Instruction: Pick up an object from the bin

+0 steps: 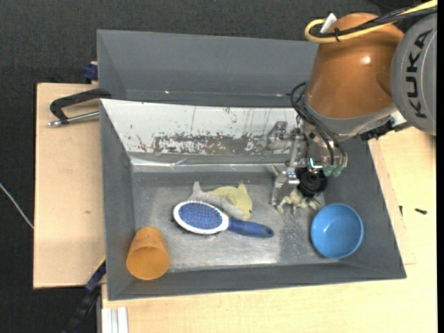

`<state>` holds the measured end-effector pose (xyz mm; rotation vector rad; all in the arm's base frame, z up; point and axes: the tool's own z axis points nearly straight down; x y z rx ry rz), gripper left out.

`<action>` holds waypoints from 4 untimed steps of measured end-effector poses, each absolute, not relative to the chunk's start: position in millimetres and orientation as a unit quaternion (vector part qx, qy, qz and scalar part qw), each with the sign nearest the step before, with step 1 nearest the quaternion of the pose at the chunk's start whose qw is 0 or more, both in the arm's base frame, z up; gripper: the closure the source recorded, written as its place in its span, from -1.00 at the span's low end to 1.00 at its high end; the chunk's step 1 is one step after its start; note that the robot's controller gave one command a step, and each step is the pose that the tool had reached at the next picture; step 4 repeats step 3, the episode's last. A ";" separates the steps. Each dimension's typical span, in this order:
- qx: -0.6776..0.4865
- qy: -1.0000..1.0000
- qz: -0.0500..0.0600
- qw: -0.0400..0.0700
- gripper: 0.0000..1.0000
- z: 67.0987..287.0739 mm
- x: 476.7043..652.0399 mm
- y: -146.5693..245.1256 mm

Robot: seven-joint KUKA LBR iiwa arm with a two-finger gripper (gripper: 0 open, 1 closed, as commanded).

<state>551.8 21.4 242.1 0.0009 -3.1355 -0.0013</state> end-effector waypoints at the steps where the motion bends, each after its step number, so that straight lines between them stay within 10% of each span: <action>1: 0.071 -0.997 -0.001 0.002 -1.00 100.4 539.6 55.8; 2: 0.071 -0.998 0.000 -0.003 1.00 107.6 542.9 55.0; 3: 0.131 -0.991 0.000 -0.008 1.00 257.4 559.3 58.7; 4: 0.131 -0.991 0.000 -0.008 1.00 257.4 559.3 58.7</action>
Offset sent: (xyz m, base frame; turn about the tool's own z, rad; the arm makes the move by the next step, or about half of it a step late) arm -0.0113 0.0329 -0.1383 -0.1405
